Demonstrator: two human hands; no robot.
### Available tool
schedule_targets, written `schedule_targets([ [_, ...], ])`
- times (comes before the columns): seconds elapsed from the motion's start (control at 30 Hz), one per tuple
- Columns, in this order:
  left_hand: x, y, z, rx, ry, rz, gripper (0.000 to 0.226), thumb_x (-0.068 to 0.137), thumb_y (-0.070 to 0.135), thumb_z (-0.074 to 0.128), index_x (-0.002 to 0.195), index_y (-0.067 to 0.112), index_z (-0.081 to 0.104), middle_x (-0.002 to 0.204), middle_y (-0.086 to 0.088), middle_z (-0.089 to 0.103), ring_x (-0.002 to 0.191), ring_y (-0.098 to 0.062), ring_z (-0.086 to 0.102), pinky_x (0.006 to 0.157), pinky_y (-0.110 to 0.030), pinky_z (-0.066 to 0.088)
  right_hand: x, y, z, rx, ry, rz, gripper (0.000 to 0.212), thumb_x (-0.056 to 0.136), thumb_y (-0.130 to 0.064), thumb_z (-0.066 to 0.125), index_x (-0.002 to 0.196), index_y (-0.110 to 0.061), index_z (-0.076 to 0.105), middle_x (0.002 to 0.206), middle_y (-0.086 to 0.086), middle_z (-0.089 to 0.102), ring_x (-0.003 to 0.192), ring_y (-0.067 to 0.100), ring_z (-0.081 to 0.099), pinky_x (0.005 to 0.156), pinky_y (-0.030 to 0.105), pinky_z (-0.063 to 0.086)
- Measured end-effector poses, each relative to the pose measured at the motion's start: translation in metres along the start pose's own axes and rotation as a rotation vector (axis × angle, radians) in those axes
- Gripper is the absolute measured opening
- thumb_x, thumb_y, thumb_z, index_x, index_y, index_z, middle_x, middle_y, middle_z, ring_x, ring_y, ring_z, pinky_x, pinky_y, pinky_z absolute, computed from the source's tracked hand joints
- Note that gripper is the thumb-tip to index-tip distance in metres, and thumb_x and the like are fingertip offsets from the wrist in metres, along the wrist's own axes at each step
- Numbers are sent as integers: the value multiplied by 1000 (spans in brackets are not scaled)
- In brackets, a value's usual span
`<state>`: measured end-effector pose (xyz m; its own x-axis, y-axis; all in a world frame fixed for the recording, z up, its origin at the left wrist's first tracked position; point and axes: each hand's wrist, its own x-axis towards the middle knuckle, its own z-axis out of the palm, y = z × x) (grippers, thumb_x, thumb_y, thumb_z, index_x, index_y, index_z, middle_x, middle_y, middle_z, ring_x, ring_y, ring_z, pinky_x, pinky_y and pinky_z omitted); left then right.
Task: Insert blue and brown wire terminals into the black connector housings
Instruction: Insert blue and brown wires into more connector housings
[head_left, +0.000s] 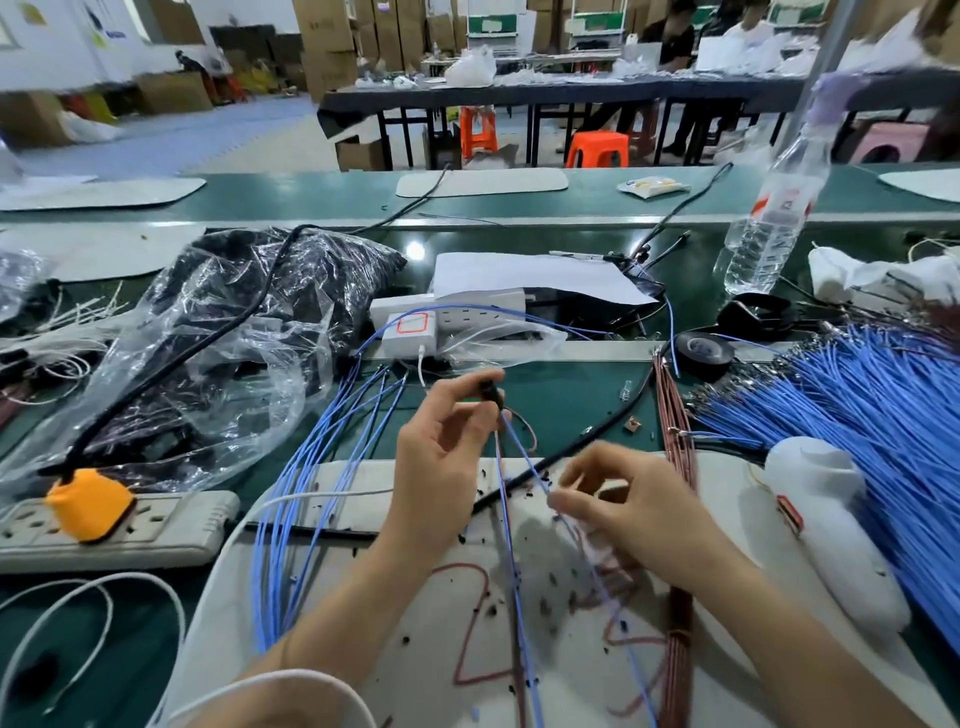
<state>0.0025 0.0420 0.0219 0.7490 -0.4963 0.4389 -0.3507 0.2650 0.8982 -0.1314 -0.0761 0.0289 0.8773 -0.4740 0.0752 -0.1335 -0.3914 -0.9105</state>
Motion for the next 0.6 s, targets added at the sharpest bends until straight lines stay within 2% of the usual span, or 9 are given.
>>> schedule_targets([
  [0.03, -4, 2, 3, 115, -48, 128, 27, 91, 3, 57, 106, 24, 63, 95, 2, 66, 86, -13, 66, 82, -27, 53, -1, 0, 2, 11, 78, -42, 24, 69, -36, 77, 81, -20, 65, 70, -7, 65, 46, 10, 54, 47, 24, 49],
  [0.1, -12, 4, 10, 250, -144, 308, 28, 87, 0, 58, 107, 19, 65, 98, 3, 62, 90, -9, 62, 80, -21, 50, -1, 0, 5, 84, 152, -145, 26, 66, -37, 73, 87, -26, 64, 83, -9, 67, 47, 13, 56, 47, 26, 50],
  [0.2, -21, 6, 17, 346, -223, 407, 24, 85, -4, 61, 107, 5, 67, 99, 1, 60, 93, -7, 59, 84, -19, 47, -1, 2, 10, 175, 180, -230, 13, 70, -32, 71, 79, -27, 64, 70, -1, 68, 47, 13, 61, 50, 20, 50],
  [0.27, -23, 4, 17, 391, -217, 426, 24, 84, -3, 63, 106, 3, 68, 99, -1, 61, 93, -14, 59, 85, -22, 48, -2, 4, 12, 166, 199, -251, 10, 74, -25, 71, 76, -30, 62, 65, 0, 67, 51, 13, 64, 54, 18, 51],
  [0.37, -24, 2, 16, 383, -216, 409, 24, 83, -3, 66, 107, 2, 68, 98, -9, 62, 92, -10, 58, 84, -18, 46, -2, 8, 13, 47, 227, -306, 35, 81, 3, 70, 79, -31, 61, 61, -1, 66, 55, 8, 65, 57, 14, 51],
  [0.4, -25, 2, 17, 376, -217, 396, 24, 82, -3, 67, 106, 2, 68, 97, -9, 62, 91, -6, 57, 84, -16, 45, -2, 9, 14, 9, 237, -323, 37, 80, 8, 68, 81, -28, 61, 61, -2, 65, 56, 7, 65, 57, 13, 51],
  [0.5, -25, 1, 17, 349, -210, 365, 23, 82, 0, 70, 104, 4, 70, 96, -7, 62, 89, -3, 57, 83, -15, 45, -2, 10, 18, -24, 260, -342, 29, 79, 13, 67, 84, -16, 64, 67, 1, 67, 57, 5, 66, 58, 11, 50],
  [0.6, -25, 0, 17, 321, -217, 344, 22, 80, 0, 70, 102, 4, 71, 95, -6, 62, 87, -2, 58, 82, -15, 45, -2, 10, 17, -45, 274, -345, 26, 78, 13, 67, 86, -12, 66, 68, 2, 68, 58, 5, 66, 59, 14, 51],
])
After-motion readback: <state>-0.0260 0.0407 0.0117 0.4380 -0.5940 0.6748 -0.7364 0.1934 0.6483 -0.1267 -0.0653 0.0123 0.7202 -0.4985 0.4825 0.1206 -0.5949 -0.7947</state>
